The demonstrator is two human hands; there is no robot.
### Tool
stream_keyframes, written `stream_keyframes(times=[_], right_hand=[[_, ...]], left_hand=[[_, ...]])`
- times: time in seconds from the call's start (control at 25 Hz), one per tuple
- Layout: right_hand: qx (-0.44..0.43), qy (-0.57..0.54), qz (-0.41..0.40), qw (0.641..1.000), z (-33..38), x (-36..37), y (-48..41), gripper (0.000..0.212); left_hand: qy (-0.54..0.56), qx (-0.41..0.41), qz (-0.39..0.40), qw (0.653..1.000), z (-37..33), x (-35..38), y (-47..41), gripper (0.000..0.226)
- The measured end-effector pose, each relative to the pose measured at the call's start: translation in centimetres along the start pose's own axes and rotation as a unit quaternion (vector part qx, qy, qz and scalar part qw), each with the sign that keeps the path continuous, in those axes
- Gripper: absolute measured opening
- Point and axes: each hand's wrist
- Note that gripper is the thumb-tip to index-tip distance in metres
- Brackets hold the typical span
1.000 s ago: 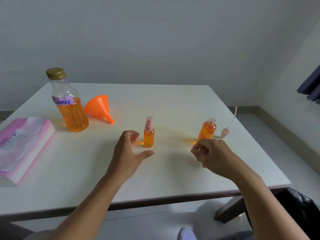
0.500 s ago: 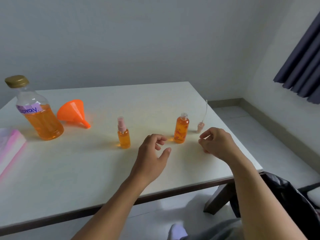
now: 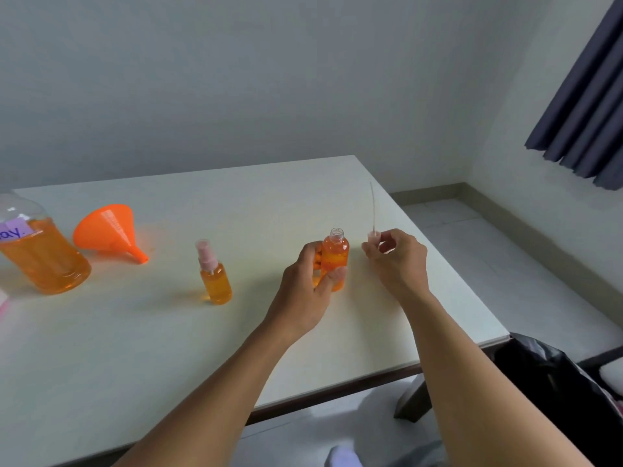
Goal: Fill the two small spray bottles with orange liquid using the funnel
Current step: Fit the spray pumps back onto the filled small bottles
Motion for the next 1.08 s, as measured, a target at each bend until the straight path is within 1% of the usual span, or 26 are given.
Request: stream_keyframes(times=[0.12,0.2,0.32,0.4,0.48,0.56,0.64,0.8,0.88,0.96,1.08], right_hand=[[-0.006,0.002,0.021,1.000,0.5,-0.6,0.4,0.024],[-0.031,0.002,0.063,0.998,1.3,-1.3,1.6,0.024],[-0.099,-0.021,0.154,0.983,3.3,-2.7,4.3,0.022],[-0.150,-0.030,0.185,0.971,4.6,-3.6,6.6,0.019],[-0.181,-0.050,0.192,0.963,5.5,-4.3,8.5,0.021],[-0.200,-0.068,0.194,0.958,6.1,-4.5,9.5,0.014],[-0.217,-0.058,0.191,0.956,6.4,-4.8,9.6,0.009],[-0.229,-0.016,0.181,0.956,6.6,-4.9,9.1,0.011],[-0.239,-0.016,0.174,0.955,6.6,-4.6,9.0,0.012],[-0.244,-0.018,0.168,0.955,6.5,-4.3,8.8,0.013],[-0.259,-0.011,0.163,0.952,6.4,-4.3,8.6,0.022]], left_hand=[[-0.020,0.006,0.011,1.000,-0.8,-1.6,1.9,0.042],[-0.028,0.015,0.009,0.999,-1.3,-3.5,3.5,0.043],[-0.028,0.016,0.009,0.999,-1.8,-6.7,5.6,0.049],[-0.035,0.012,0.004,0.999,-1.9,-8.5,6.8,0.053],[-0.035,0.010,-0.002,0.999,-1.6,-9.7,7.8,0.056],[-0.030,0.006,-0.013,0.999,-1.2,-10.2,8.6,0.052],[-0.023,0.000,-0.025,0.999,-1.1,-10.5,8.9,0.045],[-0.038,0.009,-0.044,0.998,-0.9,-11.7,9.1,0.036],[-0.059,0.019,-0.039,0.997,-0.8,-12.2,9.0,0.037],[-0.086,0.027,-0.034,0.995,-0.5,-12.3,9.0,0.045],[-0.108,0.031,-0.023,0.993,0.2,-12.1,8.9,0.046]])
Point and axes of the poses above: each hand's wrist, its own y-axis away from the middle knuckle, its own x-axis out of the palm, z = x × y, and after that the axes turned 15 degrees about x, right-handed
